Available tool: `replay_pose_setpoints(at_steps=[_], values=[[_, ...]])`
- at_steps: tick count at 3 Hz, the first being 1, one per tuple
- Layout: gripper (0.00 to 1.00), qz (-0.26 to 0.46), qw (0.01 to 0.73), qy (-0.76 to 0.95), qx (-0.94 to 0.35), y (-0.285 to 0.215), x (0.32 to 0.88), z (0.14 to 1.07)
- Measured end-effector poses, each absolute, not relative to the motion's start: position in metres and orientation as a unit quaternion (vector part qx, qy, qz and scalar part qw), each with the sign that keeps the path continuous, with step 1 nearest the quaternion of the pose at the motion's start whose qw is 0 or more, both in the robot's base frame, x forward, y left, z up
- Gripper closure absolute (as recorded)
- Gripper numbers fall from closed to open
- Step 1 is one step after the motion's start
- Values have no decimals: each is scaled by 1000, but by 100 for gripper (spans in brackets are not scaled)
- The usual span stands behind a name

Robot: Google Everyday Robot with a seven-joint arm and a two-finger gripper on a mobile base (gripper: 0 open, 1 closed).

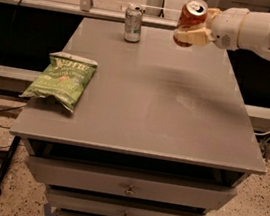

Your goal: Move coke can near 7up can

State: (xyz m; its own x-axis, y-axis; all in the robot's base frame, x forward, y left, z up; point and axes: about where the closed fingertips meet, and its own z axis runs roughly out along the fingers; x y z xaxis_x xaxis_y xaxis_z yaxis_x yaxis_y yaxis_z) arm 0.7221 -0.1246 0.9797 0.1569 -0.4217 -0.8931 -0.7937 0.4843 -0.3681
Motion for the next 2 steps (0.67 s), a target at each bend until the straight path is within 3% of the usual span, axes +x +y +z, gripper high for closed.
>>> replay_pose_setpoints(at_steps=[1, 2], values=[[100, 150, 594, 641, -463, -92, 788, 972], [100, 153, 581, 657, -455, -70, 819, 957]])
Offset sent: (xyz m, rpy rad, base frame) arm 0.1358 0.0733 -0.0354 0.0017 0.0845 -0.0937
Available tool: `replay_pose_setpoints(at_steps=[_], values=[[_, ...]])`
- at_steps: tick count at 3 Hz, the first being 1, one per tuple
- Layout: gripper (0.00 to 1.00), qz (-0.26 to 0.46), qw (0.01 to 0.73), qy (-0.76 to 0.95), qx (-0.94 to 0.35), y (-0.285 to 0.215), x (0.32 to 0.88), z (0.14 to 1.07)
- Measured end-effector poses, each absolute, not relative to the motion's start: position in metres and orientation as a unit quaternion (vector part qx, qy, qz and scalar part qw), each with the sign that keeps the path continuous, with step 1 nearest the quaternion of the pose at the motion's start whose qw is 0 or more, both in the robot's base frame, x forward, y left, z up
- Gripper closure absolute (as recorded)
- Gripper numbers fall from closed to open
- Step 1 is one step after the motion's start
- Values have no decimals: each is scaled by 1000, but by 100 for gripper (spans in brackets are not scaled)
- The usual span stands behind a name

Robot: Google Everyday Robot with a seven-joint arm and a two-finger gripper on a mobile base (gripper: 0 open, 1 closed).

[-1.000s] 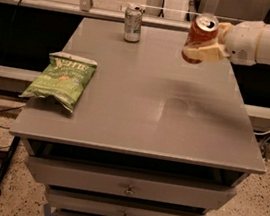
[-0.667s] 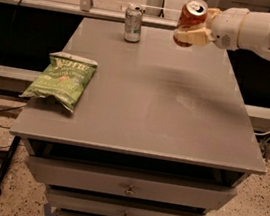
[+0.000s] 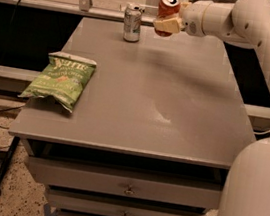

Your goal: Move coke can near 7up can

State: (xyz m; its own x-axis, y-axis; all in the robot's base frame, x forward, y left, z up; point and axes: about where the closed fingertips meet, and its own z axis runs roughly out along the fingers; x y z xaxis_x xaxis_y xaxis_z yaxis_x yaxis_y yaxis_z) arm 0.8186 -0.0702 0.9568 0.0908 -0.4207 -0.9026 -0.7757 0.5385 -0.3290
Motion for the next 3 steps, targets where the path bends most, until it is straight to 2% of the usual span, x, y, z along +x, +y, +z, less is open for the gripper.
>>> replay_pose_setpoints(at_steps=[2, 3], values=[[100, 184, 540, 696, -437, -40, 854, 907], [82, 194, 521, 712, -429, -34, 862, 891]])
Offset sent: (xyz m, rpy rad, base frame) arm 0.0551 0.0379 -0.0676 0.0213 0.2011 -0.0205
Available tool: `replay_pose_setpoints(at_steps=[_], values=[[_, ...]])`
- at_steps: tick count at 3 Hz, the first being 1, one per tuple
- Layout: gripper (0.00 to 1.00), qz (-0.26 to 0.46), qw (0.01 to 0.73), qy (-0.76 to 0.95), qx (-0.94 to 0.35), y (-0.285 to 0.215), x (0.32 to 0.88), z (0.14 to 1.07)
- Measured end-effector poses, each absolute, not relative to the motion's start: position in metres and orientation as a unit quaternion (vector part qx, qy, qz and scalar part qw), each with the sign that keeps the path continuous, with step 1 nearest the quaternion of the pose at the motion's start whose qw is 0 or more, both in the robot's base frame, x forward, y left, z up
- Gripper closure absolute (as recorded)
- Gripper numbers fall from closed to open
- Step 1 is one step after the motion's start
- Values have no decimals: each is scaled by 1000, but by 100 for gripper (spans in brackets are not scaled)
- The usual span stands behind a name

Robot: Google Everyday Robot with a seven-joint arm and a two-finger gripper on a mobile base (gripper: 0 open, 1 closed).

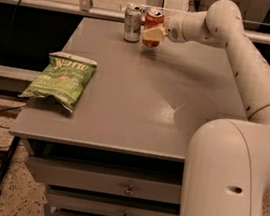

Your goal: Move coke can near 7up can

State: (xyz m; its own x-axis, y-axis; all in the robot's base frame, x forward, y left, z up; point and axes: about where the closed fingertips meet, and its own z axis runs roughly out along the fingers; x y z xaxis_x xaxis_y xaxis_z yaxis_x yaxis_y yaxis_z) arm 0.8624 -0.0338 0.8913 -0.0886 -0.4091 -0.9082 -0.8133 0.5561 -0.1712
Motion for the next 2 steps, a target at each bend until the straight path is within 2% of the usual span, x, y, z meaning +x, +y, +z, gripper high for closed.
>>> replay_pose_setpoints(at_steps=[2], values=[[35, 209, 506, 724, -421, -26, 872, 878]])
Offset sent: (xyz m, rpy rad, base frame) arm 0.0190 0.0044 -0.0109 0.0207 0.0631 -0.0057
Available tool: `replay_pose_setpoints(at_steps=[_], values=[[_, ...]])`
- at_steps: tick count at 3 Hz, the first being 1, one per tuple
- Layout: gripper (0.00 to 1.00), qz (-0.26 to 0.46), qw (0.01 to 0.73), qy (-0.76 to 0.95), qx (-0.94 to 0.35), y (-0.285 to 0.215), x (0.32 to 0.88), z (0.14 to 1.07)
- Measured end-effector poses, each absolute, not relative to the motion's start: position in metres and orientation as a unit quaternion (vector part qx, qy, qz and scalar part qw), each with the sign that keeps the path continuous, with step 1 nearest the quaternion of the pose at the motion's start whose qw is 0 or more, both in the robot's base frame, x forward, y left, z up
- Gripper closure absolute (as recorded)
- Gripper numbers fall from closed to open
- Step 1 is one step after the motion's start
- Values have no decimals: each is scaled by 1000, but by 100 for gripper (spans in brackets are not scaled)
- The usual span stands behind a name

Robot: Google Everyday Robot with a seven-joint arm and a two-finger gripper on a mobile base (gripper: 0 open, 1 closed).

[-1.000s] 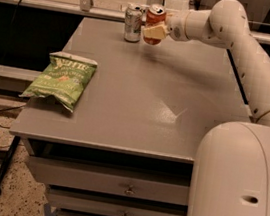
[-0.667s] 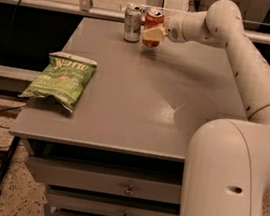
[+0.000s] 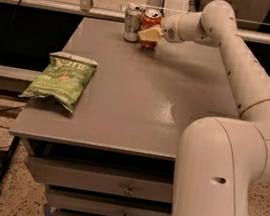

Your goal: Move coke can near 7up can

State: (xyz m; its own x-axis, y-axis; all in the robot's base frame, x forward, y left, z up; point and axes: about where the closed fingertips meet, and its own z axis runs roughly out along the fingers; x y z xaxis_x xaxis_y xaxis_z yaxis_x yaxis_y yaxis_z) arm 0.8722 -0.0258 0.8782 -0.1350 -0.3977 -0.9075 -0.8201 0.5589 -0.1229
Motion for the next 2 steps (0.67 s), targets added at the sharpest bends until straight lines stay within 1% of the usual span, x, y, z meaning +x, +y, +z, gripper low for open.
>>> replay_pose_setpoints(at_steps=[1, 2], values=[[11, 213, 506, 723, -419, -23, 876, 877], [0, 215, 508, 722, -418, -22, 878, 877]])
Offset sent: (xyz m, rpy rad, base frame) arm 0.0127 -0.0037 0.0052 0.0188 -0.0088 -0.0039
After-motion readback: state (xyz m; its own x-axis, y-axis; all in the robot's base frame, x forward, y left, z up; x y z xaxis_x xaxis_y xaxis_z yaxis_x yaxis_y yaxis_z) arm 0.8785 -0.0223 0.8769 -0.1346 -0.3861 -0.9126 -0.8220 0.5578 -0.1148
